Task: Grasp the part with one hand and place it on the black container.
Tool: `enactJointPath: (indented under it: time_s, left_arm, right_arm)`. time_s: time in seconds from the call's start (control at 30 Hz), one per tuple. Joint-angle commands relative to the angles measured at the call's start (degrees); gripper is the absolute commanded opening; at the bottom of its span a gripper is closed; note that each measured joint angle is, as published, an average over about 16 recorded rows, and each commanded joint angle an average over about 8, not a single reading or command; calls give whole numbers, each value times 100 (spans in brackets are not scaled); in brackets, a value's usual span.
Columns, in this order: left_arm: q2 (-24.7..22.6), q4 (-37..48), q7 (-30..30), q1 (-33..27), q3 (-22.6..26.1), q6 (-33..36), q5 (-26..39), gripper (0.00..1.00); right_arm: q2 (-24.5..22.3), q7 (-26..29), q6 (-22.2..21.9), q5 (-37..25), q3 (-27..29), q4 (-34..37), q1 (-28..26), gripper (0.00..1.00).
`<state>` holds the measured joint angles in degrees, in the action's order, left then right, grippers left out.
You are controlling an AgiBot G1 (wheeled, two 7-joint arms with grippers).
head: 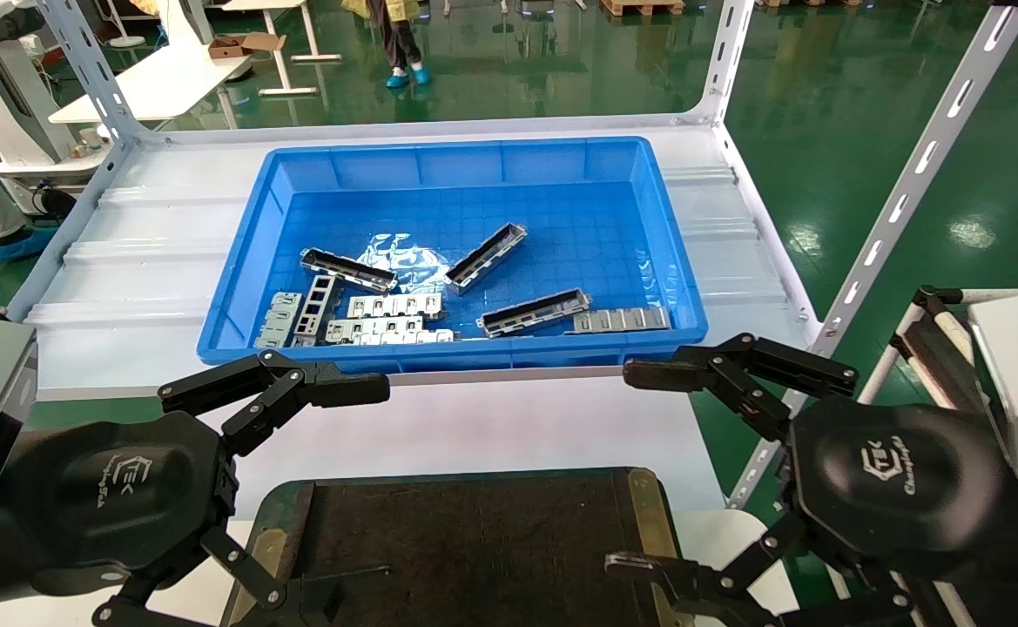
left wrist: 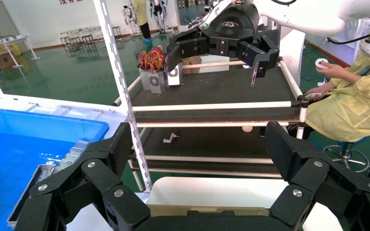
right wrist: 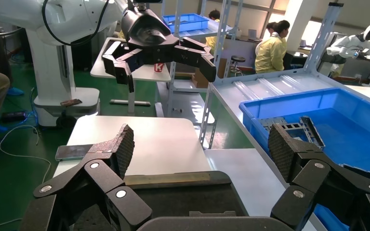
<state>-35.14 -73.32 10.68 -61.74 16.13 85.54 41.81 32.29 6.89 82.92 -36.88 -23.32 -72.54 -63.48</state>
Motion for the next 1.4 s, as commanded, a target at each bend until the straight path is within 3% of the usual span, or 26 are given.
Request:
enactJointPath:
  time_s: [0.03,0.93,1.4]
  left_arm:
    - [0,0,0,0,0,0,0,100]
    - [-54,6,-24,-33,-25,-213,63,100]
    - [-656,377,-215,-564,241,-977,901,100]
  right_arm:
    - [0,0,0,0,0,0,0,100]
    - [0,0,1,0,-1,2,-1,100]
    - [0,-1,1,0,-1,2,-1,100]
